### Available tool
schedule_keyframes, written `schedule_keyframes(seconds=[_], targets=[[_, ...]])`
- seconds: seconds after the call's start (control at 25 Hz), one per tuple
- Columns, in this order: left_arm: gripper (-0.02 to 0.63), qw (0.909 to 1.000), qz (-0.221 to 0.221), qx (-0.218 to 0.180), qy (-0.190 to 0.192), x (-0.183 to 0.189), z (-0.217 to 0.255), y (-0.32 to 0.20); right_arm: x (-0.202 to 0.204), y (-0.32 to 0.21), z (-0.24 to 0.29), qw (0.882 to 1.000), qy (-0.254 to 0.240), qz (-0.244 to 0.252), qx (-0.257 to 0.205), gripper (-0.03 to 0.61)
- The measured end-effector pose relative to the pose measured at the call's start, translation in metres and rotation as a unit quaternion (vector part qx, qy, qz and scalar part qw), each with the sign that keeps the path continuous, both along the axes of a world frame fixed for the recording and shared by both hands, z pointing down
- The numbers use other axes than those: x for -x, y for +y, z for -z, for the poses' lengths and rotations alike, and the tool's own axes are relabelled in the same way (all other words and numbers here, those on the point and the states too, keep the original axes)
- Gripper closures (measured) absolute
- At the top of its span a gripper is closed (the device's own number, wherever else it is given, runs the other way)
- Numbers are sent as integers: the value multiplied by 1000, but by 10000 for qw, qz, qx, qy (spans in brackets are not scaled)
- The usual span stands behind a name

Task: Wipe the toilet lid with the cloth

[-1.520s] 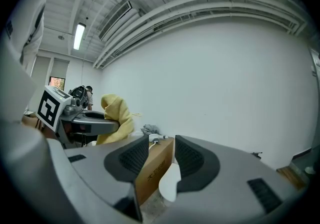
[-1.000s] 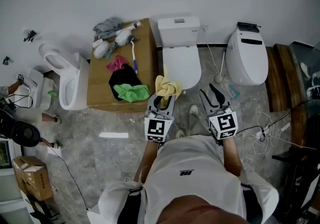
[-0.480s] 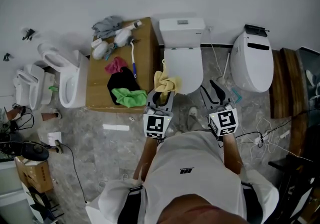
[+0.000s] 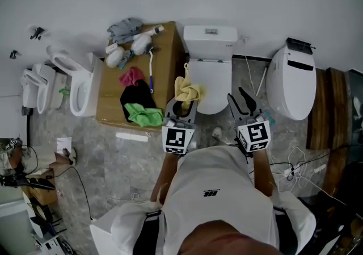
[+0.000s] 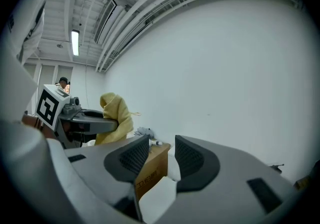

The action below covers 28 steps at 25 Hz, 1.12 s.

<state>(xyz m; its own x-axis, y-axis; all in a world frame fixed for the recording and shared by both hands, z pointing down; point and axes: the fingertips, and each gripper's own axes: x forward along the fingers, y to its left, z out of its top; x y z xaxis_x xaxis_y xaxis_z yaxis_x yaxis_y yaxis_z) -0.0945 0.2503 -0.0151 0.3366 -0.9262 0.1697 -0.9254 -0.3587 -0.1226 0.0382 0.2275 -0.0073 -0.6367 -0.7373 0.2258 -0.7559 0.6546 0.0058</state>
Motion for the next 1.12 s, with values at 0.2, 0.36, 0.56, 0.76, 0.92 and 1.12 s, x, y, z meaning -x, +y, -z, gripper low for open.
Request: schedule_keyframes(seconds=[0.2, 0.36, 0.56, 0.76, 0.92, 1.12], targets=[[508, 9999, 99, -39, -87, -17, 1, -31, -15, -33, -3, 9999, -63, 131, 28, 402], [508, 9998, 116, -44, -137, -24, 2, -50, -21, -52, -4, 9998, -105, 183, 48, 402], [508, 9997, 81, -90, -200, -27, 0, -75, -24, -74, -12, 9998, -150, 111, 114, 402], [508, 9998, -32, -140, -168, -15, -5, -101, -14, -94, -14, 10000, -67, -20, 67, 402], [508, 9996, -197, -171, -45, -1, -11, -127, -1, -117, -13, 9997, 93, -236, -57, 402], [508, 9989, -434, -107, 116, 19, -22, -173, 18, -157, -16, 9984, 167, -542, -59, 402]])
